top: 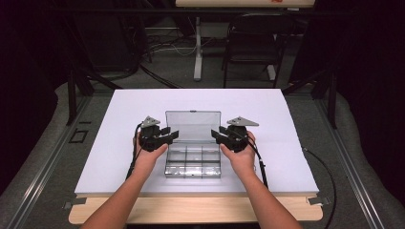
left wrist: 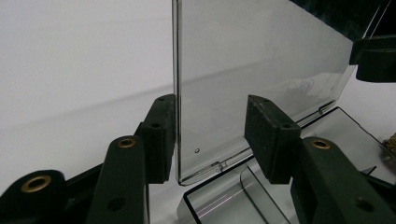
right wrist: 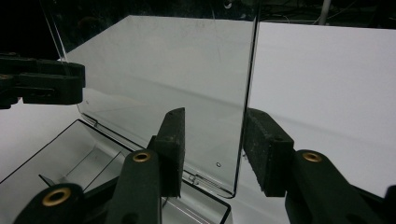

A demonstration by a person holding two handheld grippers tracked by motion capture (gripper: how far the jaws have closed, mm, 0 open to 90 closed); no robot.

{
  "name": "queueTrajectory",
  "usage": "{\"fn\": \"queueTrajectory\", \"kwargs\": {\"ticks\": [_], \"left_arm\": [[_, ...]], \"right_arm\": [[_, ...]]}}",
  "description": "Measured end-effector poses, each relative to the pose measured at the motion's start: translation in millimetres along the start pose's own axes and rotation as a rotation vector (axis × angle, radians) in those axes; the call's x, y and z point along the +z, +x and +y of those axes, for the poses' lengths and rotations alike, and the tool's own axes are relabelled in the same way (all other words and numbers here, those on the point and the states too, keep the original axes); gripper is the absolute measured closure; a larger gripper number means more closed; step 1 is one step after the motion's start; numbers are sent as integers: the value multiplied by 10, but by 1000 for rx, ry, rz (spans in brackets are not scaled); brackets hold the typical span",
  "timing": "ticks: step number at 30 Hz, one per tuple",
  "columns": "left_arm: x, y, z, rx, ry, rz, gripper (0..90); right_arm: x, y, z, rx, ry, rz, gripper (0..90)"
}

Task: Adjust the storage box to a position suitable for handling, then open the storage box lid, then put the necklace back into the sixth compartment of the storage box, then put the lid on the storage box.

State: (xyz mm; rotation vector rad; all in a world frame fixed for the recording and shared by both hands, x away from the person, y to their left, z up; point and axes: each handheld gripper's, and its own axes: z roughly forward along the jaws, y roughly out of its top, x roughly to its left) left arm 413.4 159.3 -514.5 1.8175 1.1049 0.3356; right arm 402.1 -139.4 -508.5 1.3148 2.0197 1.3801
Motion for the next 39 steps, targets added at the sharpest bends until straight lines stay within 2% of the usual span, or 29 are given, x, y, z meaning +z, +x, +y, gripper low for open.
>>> {"fn": "queueTrajectory", "kwargs": {"ticks": [21, 35, 39], "left_arm": [[94, 80, 14, -55, 7, -32, 541], [158, 102, 18, -65, 15, -19, 536], [176, 116, 12, -70, 13, -23, 535]], "right_arm": [[84, -34, 16, 12, 16, -16, 593], [153, -68, 21, 22, 26, -18, 581], [175, -91, 29, 45, 34, -6, 577]]}}
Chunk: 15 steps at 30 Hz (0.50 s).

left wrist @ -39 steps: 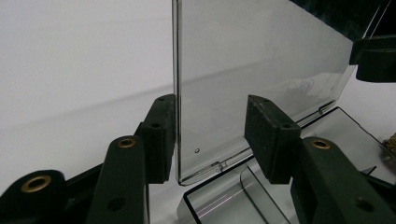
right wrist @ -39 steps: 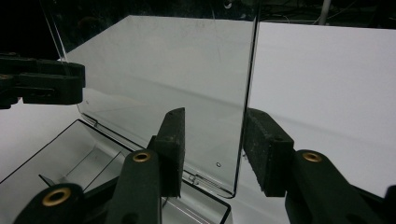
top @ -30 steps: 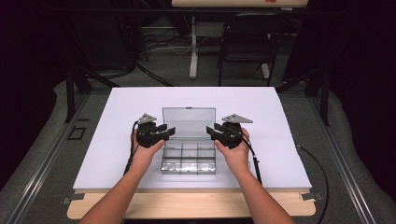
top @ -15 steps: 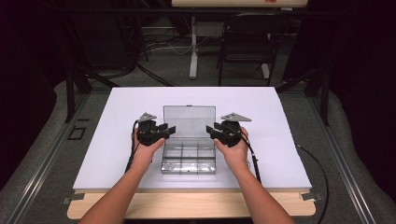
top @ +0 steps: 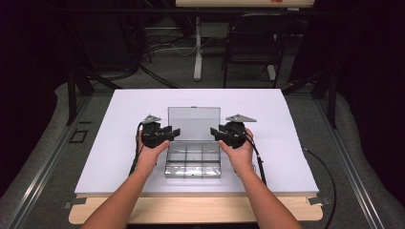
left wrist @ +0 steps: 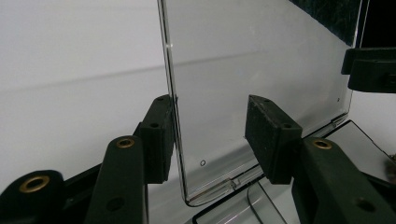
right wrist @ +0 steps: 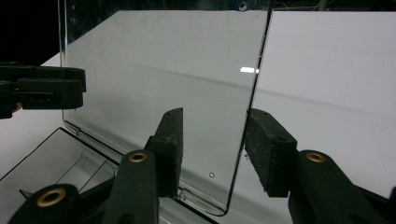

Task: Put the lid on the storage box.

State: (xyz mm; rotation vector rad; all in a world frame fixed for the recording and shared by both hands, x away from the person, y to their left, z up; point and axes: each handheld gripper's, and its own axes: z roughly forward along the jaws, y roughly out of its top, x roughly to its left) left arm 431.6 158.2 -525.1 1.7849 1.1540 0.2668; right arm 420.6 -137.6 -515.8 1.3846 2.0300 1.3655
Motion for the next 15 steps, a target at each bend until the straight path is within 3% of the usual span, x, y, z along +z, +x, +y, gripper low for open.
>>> {"fn": "queueTrajectory", "kwargs": {"ticks": [15], "left_arm": [[53, 36, -5, -16, 7, -5, 531]], "right_arm": [[61, -32, -10, 15, 9, -4, 565]]}}
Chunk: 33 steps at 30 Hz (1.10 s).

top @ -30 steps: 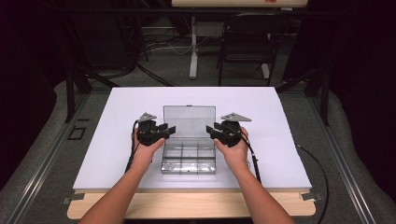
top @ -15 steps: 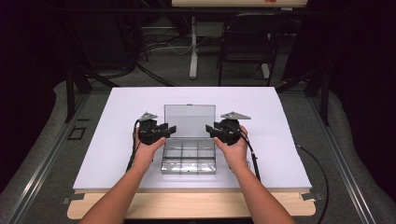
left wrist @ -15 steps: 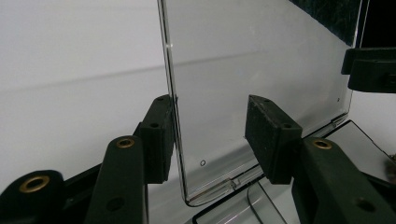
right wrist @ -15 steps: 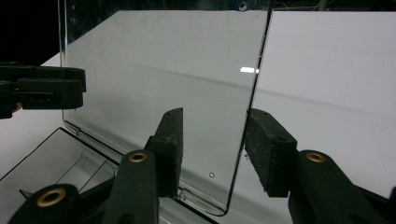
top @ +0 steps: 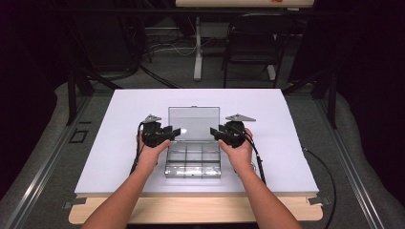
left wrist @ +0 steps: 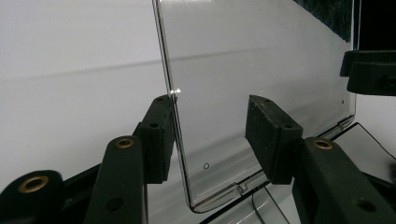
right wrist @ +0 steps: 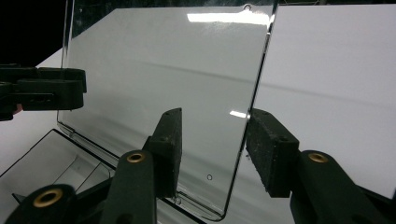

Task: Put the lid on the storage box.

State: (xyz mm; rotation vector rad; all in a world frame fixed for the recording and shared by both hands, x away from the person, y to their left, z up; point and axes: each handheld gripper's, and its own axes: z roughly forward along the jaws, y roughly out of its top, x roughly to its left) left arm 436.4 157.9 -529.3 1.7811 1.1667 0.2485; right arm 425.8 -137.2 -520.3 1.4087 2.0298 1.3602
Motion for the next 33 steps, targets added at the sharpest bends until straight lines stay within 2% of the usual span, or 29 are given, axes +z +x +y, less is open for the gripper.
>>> {"fn": "queueTrajectory", "kwargs": {"ticks": [11, 27, 33], "left_arm": [[34, 23, -3, -4, 9, 1, 531], [79, 65, -17, -39, 9, -15, 523], [96, 80, -24, -48, 15, -18, 516]], "right_arm": [[40, -18, -10, 10, 11, -1, 562], [96, -60, -26, 29, 22, 12, 562], [116, -63, -33, 28, 37, 1, 562]]}}
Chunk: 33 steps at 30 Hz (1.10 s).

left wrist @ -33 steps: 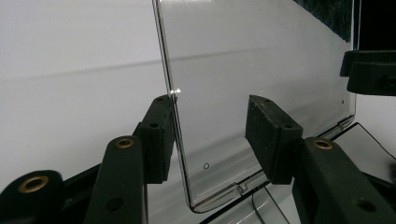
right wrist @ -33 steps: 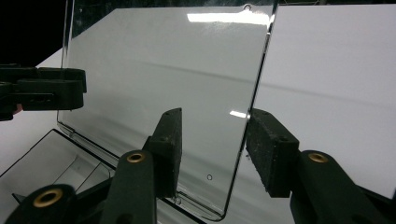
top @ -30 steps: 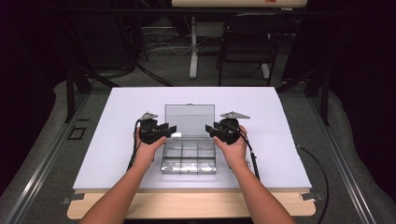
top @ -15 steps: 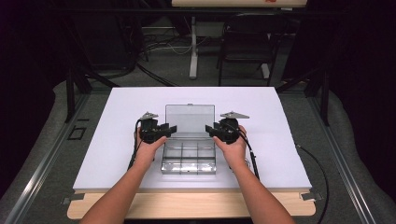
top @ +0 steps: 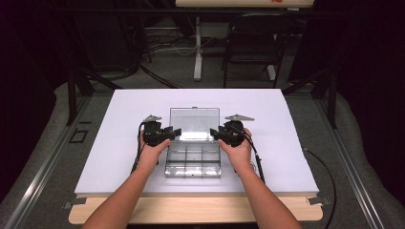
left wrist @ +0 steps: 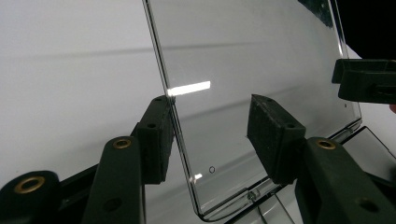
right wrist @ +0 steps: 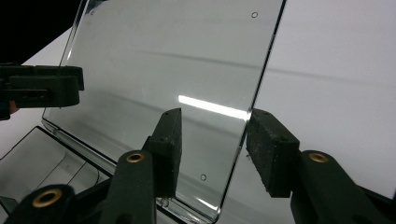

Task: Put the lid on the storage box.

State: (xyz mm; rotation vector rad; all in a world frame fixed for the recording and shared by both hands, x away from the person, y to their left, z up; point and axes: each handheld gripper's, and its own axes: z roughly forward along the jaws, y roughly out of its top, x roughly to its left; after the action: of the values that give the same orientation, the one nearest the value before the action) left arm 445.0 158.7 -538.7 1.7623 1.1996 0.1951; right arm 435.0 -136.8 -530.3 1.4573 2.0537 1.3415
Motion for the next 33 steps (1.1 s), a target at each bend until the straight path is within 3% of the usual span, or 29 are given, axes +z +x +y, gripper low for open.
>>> {"fn": "queueTrajectory", "kwargs": {"ticks": [6, 19, 33], "left_arm": [[12, 20, -4, -14, 5, -11, 512], [23, 66, 6, -27, 28, -33, 513], [32, 121, 2, -67, 47, -55, 530]], "right_arm": [[22, -8, -5, -1, 20, -7, 562], [50, -35, -12, 40, 26, 8, 558], [78, -66, -21, 87, 39, 22, 556]]}}
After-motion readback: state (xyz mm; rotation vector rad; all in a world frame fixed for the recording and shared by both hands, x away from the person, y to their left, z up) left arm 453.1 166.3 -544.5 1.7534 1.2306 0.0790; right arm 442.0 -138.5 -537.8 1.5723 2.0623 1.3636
